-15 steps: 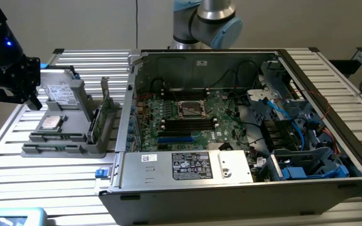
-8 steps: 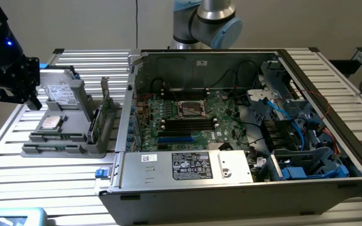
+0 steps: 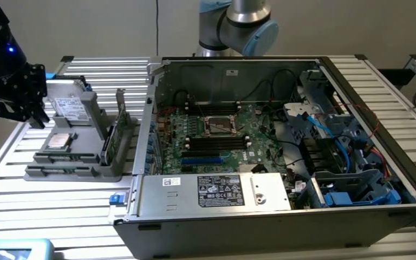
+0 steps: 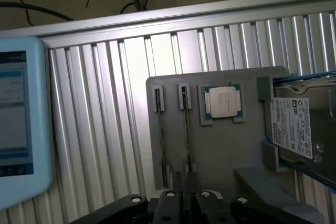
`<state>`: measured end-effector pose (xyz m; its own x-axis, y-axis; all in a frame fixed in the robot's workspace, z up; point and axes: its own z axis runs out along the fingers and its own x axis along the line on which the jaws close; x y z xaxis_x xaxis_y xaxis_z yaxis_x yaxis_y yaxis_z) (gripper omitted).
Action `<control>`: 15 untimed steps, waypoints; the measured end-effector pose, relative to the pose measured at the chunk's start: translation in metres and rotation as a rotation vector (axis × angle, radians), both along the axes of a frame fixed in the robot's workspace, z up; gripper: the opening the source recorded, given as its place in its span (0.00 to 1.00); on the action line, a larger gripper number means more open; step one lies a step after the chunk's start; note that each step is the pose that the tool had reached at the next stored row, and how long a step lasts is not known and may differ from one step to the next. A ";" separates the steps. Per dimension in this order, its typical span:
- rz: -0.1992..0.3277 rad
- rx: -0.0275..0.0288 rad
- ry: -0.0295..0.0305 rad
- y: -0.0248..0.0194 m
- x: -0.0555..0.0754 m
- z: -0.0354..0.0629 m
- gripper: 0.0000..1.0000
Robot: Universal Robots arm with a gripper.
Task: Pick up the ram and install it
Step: 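Pick up the ram and move it above insertion slot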
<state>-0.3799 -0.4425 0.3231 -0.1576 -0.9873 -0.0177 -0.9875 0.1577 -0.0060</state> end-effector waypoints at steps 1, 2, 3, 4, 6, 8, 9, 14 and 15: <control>0.001 -0.0001 0.0001 0.0000 0.000 0.0000 0.24; 0.003 -0.0001 0.0003 0.0000 0.000 0.0000 0.30; 0.005 -0.0001 0.0009 0.0000 0.000 -0.0001 0.36; 0.008 0.0000 0.0019 -0.0002 0.000 -0.0006 0.36; 0.013 -0.0004 0.0072 -0.0005 0.000 -0.0026 0.42; 0.018 -0.0010 0.0107 -0.0008 0.000 -0.0053 0.42; 0.020 -0.0015 0.0124 -0.0010 0.000 -0.0065 0.42; 0.027 -0.0026 0.0186 -0.0067 0.000 -0.0134 0.42; 0.028 -0.0042 0.0186 -0.0074 0.000 -0.0146 0.42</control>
<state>-0.3799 -0.4499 0.3085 -0.1302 -0.9914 -0.0109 -0.9914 0.1301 0.0118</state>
